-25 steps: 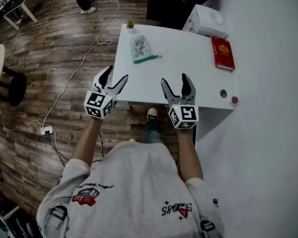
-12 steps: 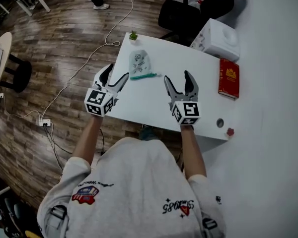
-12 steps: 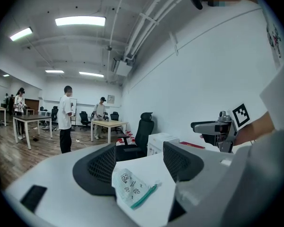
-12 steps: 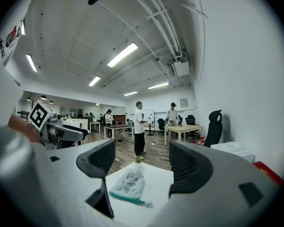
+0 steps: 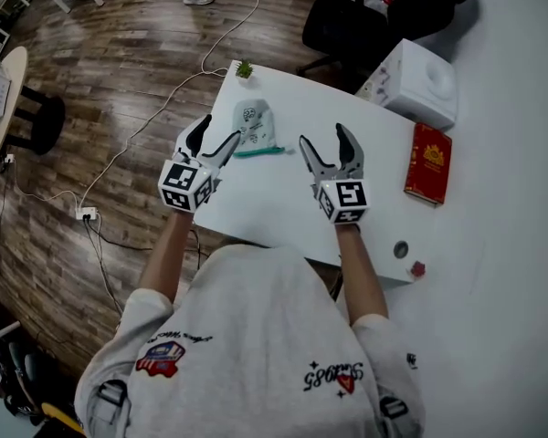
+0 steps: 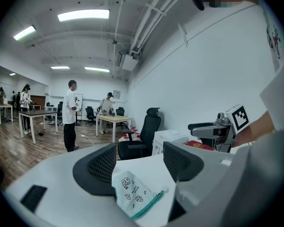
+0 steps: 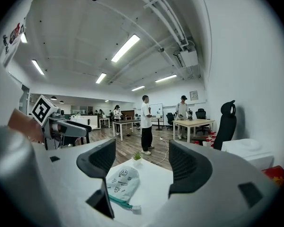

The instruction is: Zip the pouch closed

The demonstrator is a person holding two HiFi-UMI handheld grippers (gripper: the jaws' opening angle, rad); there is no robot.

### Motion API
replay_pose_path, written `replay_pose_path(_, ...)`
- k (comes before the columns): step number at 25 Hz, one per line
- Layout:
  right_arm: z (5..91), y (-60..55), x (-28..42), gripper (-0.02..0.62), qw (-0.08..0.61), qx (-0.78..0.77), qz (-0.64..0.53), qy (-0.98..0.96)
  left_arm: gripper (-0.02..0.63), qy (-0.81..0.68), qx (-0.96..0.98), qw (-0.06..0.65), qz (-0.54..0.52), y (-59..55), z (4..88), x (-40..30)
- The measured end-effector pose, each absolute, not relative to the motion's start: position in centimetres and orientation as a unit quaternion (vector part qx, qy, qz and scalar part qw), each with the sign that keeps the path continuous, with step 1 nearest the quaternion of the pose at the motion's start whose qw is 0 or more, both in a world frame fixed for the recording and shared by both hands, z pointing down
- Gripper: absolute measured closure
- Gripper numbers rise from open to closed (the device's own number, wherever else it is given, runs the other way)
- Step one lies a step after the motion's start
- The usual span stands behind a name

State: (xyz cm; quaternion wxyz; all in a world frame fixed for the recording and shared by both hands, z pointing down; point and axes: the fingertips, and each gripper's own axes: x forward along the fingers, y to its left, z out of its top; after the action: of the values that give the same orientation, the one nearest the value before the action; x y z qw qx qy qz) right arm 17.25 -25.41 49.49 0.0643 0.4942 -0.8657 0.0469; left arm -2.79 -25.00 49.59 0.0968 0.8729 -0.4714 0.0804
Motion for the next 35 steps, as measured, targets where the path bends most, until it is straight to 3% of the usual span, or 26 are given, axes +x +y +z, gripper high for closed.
replay_pose_path(15,55.1,-28.2,17.0,0.258,0.111,0.493,0.075,-0.860,0.308,-0.461,0.874,0.123,0.095,-28.3,52.7,-3.3)
replay_pose_path(35,70.2,-28.3,16.6,0.269,0.290,0.395,0.088,-0.867,0.308,-0.467,0.855,0.183,0.135,-26.0,61.6,-5.6)
